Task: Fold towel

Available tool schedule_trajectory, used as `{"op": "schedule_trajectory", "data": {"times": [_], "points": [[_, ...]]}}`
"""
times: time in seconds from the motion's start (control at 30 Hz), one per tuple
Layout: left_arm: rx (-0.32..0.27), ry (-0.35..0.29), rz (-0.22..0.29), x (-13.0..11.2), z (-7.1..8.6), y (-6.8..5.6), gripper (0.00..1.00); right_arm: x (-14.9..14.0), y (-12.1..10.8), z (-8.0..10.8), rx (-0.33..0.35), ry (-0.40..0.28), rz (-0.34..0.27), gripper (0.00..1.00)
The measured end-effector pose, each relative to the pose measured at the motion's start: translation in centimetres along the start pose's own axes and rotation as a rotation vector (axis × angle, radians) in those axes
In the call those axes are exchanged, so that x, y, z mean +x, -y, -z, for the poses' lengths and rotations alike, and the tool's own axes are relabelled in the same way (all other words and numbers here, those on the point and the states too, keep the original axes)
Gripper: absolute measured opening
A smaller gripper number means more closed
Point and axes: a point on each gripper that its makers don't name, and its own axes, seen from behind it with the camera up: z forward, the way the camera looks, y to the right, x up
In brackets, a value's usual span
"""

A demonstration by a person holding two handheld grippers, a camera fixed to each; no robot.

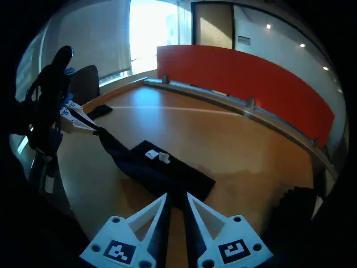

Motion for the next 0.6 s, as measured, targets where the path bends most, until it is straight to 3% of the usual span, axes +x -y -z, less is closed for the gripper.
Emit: {"op": "schedule_trajectory", "data": {"times": [0.3,0.6], "points": [[0.01,0.027,0.026,-0.1,-3.5,1.2,0.15,-0.6,-1.6,-3.0,-0.014,0.033,-0.016,0.17],[0.012,0.051,0.002,-0.3,-6.2,2.0,0.15,-1.5,-2.9,-5.3,-0.028,0.06,-0.048,0.17]]}}
